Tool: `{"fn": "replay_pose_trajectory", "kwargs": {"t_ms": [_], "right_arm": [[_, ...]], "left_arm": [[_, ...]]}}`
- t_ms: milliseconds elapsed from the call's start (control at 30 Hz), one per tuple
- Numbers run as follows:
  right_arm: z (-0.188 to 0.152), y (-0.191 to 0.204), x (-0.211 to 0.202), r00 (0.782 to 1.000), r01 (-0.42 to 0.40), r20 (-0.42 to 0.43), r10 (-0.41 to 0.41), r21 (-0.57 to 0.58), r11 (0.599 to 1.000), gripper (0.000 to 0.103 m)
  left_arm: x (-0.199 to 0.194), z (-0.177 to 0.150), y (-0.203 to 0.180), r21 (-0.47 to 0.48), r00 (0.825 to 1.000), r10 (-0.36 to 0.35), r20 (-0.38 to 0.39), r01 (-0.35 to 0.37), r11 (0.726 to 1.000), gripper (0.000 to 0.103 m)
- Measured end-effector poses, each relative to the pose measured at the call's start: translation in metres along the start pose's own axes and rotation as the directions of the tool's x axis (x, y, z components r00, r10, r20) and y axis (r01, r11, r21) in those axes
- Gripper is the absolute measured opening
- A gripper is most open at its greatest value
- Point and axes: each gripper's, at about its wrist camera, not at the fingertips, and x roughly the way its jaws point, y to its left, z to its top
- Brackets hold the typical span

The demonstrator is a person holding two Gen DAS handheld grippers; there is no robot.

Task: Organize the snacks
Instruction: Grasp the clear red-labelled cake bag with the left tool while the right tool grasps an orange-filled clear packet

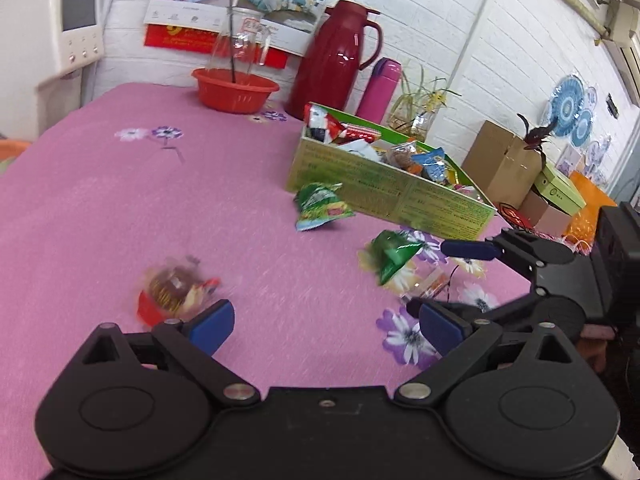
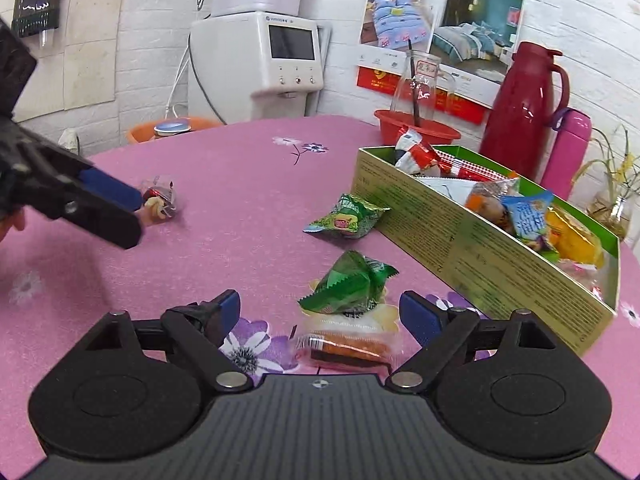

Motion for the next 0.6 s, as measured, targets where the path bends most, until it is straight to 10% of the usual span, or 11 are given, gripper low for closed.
{"fn": "replay_pose_trajectory", "kwargs": {"t_ms": [600], "right_arm": [[-0.021,0.006,-0.006,0.996,-0.035,-0.076,0.044,0.11,0.993,0.103]], "left_arm": [[0.026,0.013,0.044,-0.033,0.974,0.223,0.051,-0.221,0.975,0.103]]}}
